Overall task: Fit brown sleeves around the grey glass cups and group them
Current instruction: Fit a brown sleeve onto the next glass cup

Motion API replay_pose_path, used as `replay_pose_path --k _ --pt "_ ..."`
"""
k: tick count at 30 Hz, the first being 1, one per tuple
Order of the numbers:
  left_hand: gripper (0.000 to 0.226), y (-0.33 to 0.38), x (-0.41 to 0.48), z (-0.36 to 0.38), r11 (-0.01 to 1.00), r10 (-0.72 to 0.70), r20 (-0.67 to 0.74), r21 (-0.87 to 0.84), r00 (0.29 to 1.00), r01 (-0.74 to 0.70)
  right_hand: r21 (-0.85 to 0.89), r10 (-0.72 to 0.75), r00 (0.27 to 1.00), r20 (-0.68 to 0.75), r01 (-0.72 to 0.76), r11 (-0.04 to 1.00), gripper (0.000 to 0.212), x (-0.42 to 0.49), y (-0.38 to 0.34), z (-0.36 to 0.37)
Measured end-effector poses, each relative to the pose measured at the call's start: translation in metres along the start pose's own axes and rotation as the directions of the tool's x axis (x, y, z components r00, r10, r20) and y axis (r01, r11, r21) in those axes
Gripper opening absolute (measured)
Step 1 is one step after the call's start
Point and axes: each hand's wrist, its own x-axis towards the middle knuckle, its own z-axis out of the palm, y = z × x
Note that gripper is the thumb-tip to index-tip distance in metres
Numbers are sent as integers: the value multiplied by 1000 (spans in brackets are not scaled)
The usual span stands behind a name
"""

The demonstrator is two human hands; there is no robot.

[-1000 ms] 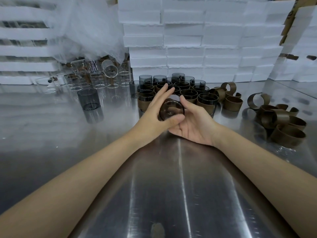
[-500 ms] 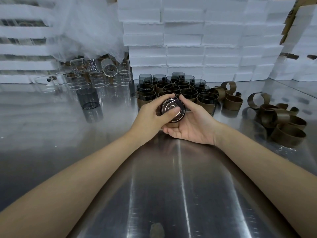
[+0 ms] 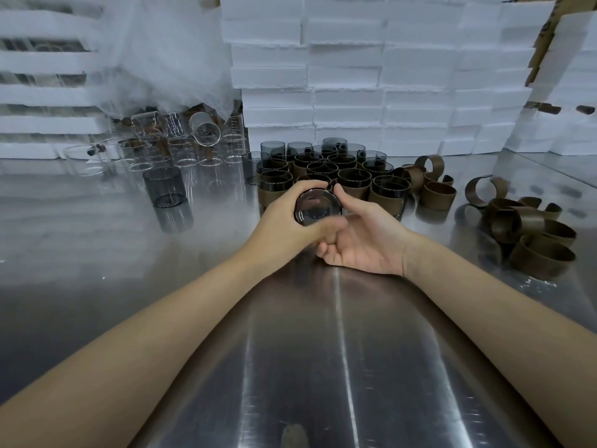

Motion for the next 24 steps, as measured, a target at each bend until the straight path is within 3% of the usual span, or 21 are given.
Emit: replay_pose_path --k 3,15,20,24 --pt "64 0 1 1 1000 5 -9 24 1000 -4 -14 -8 1000 2 8 1000 61 1 0 0" --pt "23 2 2 4 998 58 -138 43 989 -52 -37 -10 1000 12 11 999 67 5 3 2" --pt "21 4 4 0 999 29 -173 28 984 -25 -73 -1 1000 11 2 997 71 3 3 3" --pt "26 6 -1 1 990 119 -148 88 982 -106 -89 -28 999 18 29 996 69 2 3 3"
